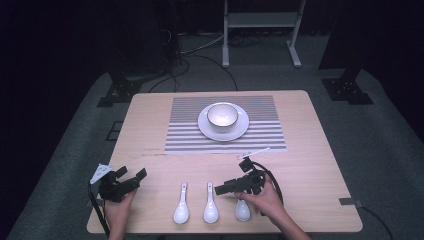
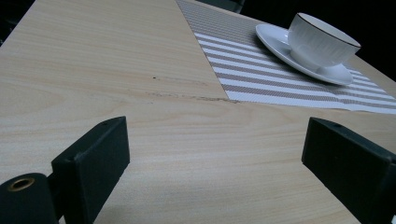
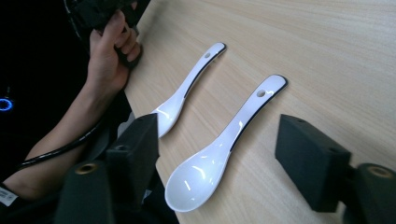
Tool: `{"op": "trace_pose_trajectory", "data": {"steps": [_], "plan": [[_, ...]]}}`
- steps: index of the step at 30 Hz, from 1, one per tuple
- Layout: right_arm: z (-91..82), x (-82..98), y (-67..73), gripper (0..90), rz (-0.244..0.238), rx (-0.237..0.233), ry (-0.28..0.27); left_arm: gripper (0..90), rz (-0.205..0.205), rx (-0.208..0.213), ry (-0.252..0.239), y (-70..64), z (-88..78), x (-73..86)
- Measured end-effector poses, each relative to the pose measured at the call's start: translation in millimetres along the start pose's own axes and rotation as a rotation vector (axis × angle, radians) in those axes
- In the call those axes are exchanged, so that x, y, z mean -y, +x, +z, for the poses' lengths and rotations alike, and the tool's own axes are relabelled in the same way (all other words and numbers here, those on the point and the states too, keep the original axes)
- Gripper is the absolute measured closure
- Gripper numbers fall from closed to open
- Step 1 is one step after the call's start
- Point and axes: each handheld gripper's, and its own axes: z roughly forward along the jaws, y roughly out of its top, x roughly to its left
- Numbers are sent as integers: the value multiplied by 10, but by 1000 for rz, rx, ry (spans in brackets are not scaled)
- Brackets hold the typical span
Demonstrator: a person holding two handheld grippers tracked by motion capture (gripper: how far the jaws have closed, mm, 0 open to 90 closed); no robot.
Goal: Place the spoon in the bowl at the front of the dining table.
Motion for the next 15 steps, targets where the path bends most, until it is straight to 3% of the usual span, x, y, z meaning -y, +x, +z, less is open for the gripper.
{"op": "trace_pose_trajectory", "data": {"steps": [10,15], "plan": [[232,-88,5,338,-5,68,53,63,-14,13,-1,18,-3,-1],[299,-118,-14,377,-14,99,54,62,-16,14,1,26,-5,-2]]}}
